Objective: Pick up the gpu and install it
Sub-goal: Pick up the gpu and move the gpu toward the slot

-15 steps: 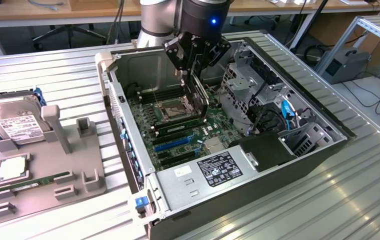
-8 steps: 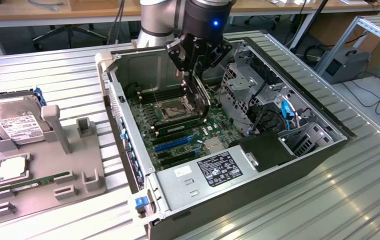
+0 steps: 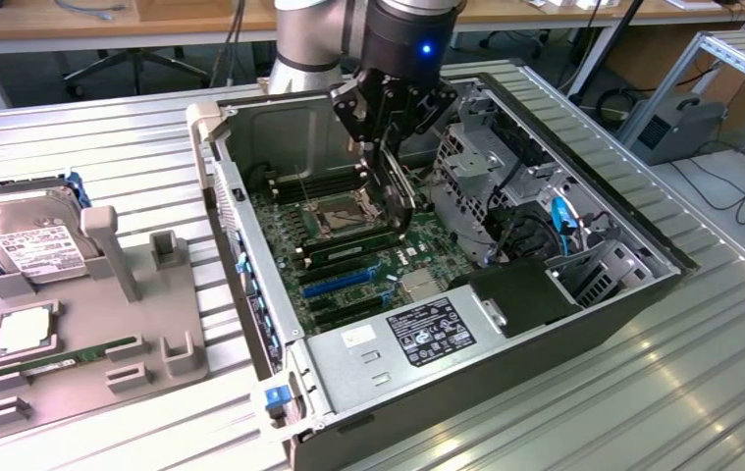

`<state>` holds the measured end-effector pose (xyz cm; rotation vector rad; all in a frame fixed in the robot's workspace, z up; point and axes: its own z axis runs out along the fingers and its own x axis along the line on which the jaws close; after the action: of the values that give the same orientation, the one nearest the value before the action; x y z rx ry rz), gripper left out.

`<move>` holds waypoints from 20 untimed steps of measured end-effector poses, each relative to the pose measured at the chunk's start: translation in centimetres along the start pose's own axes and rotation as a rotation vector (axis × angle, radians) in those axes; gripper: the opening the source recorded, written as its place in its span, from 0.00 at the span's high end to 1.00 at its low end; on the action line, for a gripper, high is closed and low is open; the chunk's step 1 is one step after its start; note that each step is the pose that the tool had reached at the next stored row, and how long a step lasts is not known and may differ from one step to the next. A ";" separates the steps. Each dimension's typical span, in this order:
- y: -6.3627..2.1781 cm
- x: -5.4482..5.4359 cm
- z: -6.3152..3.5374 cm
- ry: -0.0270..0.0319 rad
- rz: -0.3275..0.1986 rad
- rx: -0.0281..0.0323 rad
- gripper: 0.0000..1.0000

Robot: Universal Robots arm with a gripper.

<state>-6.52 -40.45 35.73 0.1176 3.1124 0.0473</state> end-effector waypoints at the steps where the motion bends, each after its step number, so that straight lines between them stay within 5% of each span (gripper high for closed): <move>1: 0.01 -0.1 0.11 0.0000 0.000 0.0001 0.73; 7: 0.05 -1.0 0.82 0.0000 0.000 -0.0001 0.73; 12: 0.11 -2.4 2.56 0.0000 0.000 0.0000 0.73; 20: 0.11 -2.6 2.80 0.0000 0.000 0.0001 0.73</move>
<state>-3.86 -40.45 33.00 0.1177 3.1124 0.0472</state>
